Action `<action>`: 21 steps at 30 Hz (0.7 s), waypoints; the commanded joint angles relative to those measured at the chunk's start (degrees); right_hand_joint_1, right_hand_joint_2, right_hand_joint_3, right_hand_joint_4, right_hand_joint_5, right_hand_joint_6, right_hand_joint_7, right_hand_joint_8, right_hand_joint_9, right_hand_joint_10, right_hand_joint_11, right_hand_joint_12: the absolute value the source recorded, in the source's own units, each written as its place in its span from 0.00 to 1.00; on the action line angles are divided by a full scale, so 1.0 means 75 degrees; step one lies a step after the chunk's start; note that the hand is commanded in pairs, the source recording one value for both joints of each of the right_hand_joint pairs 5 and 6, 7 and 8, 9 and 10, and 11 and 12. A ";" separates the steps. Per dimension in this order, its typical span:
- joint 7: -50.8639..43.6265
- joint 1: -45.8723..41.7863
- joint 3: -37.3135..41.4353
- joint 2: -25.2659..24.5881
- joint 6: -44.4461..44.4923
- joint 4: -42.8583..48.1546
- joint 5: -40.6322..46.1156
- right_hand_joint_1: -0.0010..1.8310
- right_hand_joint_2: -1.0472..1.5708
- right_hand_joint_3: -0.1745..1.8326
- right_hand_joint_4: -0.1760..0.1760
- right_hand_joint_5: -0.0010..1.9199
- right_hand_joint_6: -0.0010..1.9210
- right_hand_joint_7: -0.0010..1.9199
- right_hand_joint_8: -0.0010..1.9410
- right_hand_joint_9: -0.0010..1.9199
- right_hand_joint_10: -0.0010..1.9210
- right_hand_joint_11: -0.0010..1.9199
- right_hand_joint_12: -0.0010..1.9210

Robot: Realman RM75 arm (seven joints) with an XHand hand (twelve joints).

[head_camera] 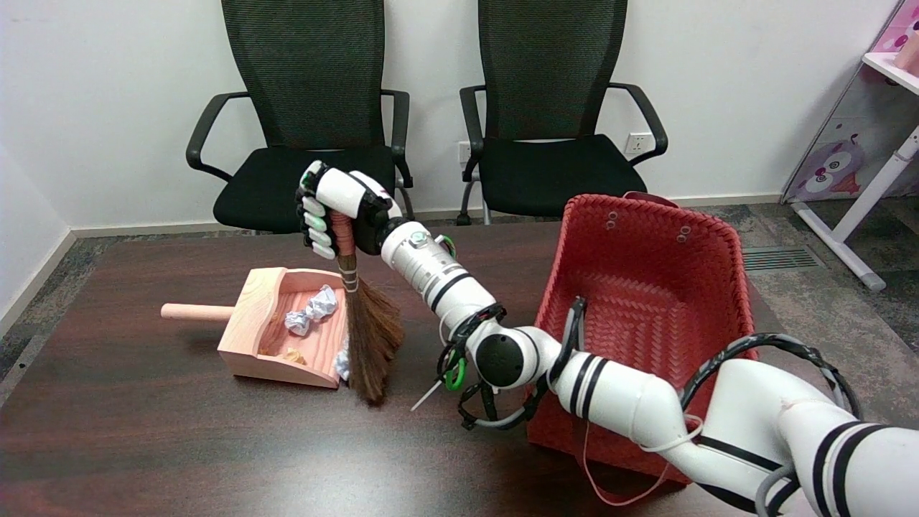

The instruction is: Sweep the paper ball into the dustpan.

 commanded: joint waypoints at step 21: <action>0.6370 0.0190 -0.0641 -0.0192 -0.3059 0.0643 0.0152 0.42 0.73 0.90 0.47 1.00 1.00 1.00 0.99 1.00 1.00 1.00 1.00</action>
